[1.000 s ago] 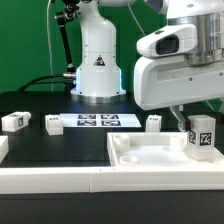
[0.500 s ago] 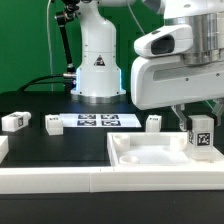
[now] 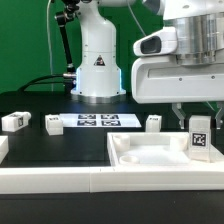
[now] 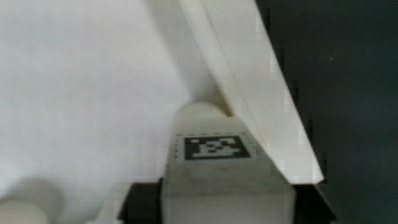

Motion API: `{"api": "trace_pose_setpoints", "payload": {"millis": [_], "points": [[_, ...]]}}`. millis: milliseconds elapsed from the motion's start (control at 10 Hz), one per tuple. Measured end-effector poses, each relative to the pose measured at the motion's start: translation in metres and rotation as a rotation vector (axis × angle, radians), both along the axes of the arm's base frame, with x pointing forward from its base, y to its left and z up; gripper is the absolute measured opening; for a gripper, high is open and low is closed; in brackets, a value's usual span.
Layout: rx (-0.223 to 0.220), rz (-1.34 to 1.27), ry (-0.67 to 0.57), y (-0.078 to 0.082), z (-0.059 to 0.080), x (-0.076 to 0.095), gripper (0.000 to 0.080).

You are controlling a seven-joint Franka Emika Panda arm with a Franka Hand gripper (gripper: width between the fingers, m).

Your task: Assemble square table

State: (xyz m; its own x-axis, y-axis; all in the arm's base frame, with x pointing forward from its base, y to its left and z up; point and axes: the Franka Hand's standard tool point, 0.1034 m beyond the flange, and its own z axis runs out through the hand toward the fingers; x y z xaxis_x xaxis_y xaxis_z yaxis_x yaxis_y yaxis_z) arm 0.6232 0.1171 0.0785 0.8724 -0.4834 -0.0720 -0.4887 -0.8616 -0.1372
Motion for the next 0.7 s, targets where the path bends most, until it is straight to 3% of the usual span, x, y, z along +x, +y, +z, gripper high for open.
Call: {"api": "trace_pose_setpoints", "payload": {"millis": [400,700], "points": [[0.021,-0.419,0.074,0.0054,-0.0007,-0.0020,0.0297],[0.021,-0.570,0.100,0.0085,-0.0005,-0.0023,0.0297]]}}
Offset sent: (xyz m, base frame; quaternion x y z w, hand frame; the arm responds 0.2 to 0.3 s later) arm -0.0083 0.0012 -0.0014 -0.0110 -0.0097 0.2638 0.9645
